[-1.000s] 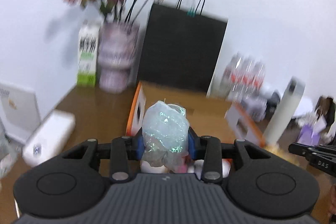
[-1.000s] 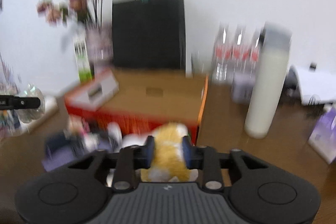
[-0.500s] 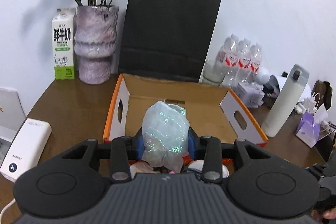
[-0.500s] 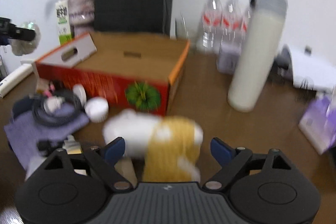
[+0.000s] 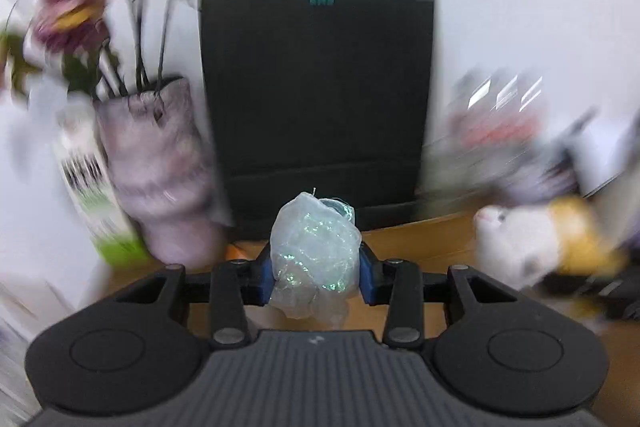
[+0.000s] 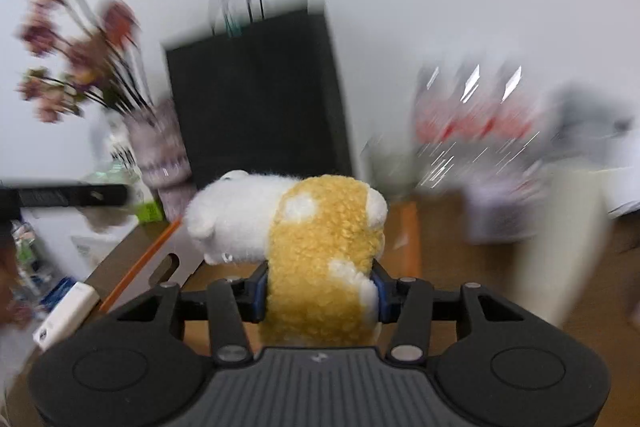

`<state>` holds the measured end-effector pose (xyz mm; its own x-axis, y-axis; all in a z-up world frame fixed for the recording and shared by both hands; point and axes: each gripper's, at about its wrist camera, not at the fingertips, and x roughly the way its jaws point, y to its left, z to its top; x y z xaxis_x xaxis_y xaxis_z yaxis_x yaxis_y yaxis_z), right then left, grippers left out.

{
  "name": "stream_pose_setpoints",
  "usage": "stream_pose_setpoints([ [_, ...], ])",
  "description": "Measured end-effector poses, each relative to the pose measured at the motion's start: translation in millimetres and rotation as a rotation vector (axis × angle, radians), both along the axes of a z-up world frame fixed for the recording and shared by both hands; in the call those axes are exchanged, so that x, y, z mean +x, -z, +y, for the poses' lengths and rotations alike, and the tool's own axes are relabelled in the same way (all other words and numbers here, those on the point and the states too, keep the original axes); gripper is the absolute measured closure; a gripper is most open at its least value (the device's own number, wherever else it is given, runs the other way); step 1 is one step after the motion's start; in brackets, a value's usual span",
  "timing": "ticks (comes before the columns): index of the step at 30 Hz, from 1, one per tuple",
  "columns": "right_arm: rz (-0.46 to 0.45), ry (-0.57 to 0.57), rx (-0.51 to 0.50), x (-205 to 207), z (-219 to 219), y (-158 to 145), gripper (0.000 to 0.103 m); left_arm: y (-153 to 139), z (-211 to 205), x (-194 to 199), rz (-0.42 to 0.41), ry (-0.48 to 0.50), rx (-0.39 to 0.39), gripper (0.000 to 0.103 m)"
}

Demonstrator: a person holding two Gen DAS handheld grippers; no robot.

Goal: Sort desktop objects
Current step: 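Lower both held items into the orange box and open both tools, then move both tools back over the remaining items on the table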

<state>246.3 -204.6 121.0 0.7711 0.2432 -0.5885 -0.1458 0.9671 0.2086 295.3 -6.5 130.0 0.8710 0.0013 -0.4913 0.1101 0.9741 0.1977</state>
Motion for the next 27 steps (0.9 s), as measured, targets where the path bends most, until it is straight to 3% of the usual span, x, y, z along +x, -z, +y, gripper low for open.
stream_pose_setpoints([
  [1, 0.020, 0.007, -0.052, 19, 11, 6, 0.057, 16, -11, 11, -0.034, -0.008, 0.111, 0.063],
  [2, 0.034, 0.022, -0.109, 38, 22, 11, 0.057, 30, -16, 19, -0.051, 0.035, 0.169, 0.062],
  [4, 0.073, 0.019, -0.159, 65, 36, 22, 0.056, 49, -19, 35, 0.019, 0.055, 0.193, 0.061],
  [7, 0.160, 0.033, -0.207, 95, 40, 45, 0.053, 67, -17, 56, 0.181, -0.019, 0.183, 0.054],
  [9, 0.191, 0.059, -0.238, 103, 35, 61, 0.050, 74, -16, 60, 0.224, -0.045, 0.227, 0.054],
  [10, 0.224, 0.083, -0.243, 109, 33, 66, 0.042, 74, -13, 61, 0.227, -0.059, 0.220, 0.052],
  [12, 0.216, 0.071, -0.247, 109, 34, 65, 0.029, 72, -3, 66, 0.260, -0.078, 0.144, 0.046],
  [13, 0.226, 0.054, -0.242, 111, 35, 66, 0.011, 73, 3, 72, 0.291, -0.080, 0.101, 0.043],
  [15, 0.225, 0.020, -0.229, 109, 35, 63, 0.010, 68, 14, 72, 0.279, -0.070, 0.022, 0.026],
  [18, 0.164, 0.063, -0.214, 92, 34, 38, 0.011, 43, 23, 54, 0.237, -0.070, -0.062, 0.010],
  [23, 0.043, 0.038, -0.136, 24, 31, -9, 0.010, -5, 34, 2, 0.142, -0.123, -0.065, 0.000],
  [25, -0.006, 0.009, -0.083, -13, 26, -15, 0.007, -19, 43, -45, 0.068, -0.174, -0.132, 0.000],
  [27, -0.049, -0.020, -0.043, -66, 25, -15, 0.005, -25, 47, -99, 0.044, -0.151, -0.222, 0.000],
])
